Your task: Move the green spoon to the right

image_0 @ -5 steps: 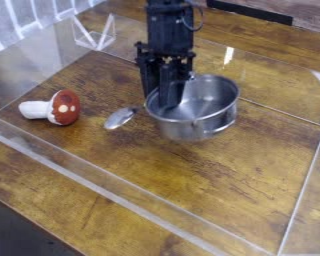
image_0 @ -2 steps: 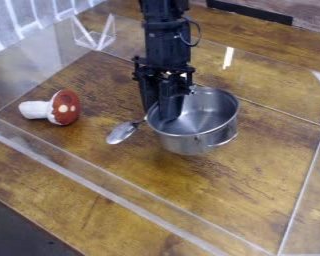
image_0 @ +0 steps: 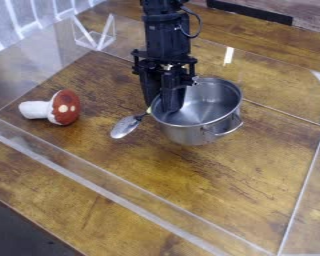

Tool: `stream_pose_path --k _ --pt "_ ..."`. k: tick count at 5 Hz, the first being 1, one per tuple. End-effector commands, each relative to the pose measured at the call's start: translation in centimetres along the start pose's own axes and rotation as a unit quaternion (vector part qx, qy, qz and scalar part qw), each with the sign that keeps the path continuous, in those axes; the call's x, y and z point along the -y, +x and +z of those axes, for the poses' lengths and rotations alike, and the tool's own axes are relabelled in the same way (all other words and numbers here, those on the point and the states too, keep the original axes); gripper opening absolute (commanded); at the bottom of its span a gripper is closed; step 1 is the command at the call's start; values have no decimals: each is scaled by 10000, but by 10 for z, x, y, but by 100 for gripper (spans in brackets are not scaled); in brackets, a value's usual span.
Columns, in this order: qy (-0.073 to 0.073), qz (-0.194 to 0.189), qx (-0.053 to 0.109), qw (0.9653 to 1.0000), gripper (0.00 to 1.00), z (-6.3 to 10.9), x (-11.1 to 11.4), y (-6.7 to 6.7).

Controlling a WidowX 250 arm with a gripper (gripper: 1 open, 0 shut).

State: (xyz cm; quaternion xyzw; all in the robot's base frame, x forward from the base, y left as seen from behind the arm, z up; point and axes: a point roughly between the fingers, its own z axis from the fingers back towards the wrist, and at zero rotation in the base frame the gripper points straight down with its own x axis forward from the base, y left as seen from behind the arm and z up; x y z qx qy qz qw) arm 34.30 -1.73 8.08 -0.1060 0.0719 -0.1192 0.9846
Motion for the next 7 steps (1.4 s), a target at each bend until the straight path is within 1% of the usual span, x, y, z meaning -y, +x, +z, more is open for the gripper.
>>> stream_pose_path --k 1,2,3,5,6,7 --pt "181 -76 628 9978 0 37 7 3" --pt "229 -116 749 9969 0 38 14 3" --pt "278 -329 846 9955 0 49 18 5" --pt "309 -739 936 9924 0 58 24 8" --pt "314 -538 1018 9929 0 66 25 15" --pt "331 -611 1109 9914 0 73 44 11"
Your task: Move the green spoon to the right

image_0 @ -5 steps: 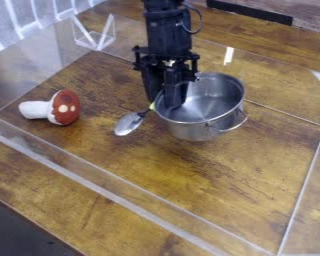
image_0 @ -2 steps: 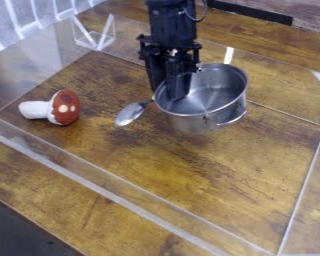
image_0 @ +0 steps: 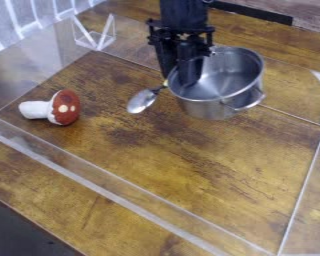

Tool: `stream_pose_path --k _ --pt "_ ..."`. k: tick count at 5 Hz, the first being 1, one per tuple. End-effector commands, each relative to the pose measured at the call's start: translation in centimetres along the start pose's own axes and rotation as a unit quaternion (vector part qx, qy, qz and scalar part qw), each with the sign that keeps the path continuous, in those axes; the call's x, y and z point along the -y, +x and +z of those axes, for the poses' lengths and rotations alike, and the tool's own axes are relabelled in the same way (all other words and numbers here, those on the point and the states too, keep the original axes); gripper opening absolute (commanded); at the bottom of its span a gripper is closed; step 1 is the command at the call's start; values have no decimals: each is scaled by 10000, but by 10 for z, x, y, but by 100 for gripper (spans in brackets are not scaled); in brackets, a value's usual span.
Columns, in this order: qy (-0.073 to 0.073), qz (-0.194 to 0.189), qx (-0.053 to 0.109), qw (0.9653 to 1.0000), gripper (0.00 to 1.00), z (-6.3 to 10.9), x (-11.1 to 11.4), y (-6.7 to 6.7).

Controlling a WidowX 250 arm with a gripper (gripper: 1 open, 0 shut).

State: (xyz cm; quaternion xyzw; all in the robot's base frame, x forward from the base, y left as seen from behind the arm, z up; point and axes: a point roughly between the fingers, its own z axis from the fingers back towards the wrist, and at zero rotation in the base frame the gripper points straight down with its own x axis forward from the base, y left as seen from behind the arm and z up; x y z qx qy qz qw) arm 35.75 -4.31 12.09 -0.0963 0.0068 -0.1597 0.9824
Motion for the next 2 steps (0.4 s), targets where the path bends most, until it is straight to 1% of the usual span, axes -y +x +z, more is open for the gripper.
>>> stream_pose_path --k 1,2 --pt "144 -308 550 9979 0 42 35 -8" --pt "125 -514 465 9975 0 35 55 -20"
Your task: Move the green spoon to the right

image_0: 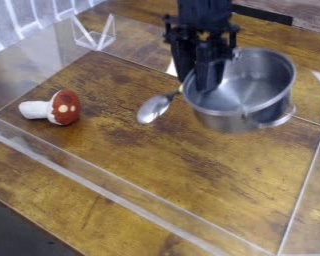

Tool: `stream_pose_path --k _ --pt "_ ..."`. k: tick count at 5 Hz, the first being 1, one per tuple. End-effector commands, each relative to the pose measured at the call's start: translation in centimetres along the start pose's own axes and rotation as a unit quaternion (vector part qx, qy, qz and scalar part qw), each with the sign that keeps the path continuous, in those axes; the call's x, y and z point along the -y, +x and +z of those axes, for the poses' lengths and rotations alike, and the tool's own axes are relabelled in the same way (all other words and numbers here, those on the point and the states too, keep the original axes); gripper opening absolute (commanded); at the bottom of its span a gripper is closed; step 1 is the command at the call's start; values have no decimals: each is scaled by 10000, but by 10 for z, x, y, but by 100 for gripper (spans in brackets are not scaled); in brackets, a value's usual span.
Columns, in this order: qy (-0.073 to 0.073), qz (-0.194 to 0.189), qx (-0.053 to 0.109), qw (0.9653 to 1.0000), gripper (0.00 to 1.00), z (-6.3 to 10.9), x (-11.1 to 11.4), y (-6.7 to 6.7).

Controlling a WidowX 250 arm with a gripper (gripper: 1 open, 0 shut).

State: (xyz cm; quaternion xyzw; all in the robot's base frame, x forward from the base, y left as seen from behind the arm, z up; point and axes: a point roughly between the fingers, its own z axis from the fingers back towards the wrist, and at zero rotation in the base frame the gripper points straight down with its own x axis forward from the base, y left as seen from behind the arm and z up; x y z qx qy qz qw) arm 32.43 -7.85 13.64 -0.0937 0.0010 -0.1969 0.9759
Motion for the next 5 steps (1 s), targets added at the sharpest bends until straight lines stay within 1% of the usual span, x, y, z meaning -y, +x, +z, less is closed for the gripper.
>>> stream_pose_path --k 1,2,3,4,5 --pt "93 -333 266 9990 0 14 30 -10" --pt "65 -801 43 9968 0 -7 39 -18" --pt "73 -1239 -36 9923 0 -24 42 -11" --pt "47 -1506 -81 9885 0 -32 46 -5" --pt "41 -1684 -76 9857 0 -40 48 0"
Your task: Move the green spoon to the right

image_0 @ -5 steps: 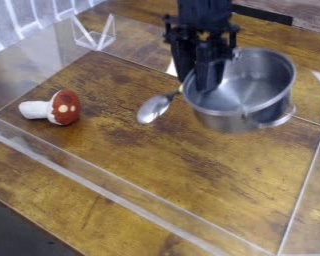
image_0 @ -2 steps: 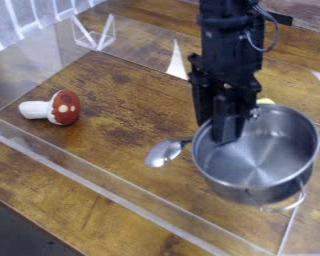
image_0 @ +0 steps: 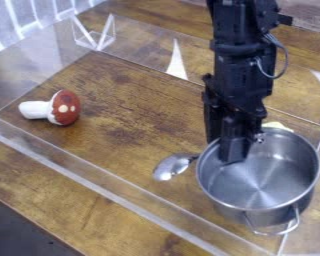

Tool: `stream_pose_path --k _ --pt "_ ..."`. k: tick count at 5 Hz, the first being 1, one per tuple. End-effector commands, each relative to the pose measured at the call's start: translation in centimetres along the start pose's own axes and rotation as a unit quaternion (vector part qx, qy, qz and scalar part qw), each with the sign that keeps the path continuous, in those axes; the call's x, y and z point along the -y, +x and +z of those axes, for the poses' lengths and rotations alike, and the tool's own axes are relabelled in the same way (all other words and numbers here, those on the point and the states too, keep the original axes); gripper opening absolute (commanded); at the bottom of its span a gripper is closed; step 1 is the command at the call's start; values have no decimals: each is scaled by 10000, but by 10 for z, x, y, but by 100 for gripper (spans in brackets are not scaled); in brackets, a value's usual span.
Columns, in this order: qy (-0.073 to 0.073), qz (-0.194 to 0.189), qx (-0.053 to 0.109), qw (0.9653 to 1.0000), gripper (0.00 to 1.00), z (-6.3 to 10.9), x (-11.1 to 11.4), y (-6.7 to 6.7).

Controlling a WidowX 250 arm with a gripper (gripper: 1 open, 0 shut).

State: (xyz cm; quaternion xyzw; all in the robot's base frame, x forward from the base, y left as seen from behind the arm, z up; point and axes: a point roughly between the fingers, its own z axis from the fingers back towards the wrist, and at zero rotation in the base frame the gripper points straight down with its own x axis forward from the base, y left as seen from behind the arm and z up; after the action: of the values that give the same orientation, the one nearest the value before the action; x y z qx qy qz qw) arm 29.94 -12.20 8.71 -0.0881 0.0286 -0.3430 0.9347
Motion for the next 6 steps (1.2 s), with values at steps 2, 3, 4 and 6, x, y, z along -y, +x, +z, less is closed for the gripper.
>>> stream_pose_path --k 2,3,4,6 --pt "92 -629 320 9975 0 -9 3 15" --pt "77 -845 347 9958 0 -20 2 16" --pt "63 -1076 365 9935 0 -11 0 12" --pt "93 -1348 372 9901 0 4 5 8"
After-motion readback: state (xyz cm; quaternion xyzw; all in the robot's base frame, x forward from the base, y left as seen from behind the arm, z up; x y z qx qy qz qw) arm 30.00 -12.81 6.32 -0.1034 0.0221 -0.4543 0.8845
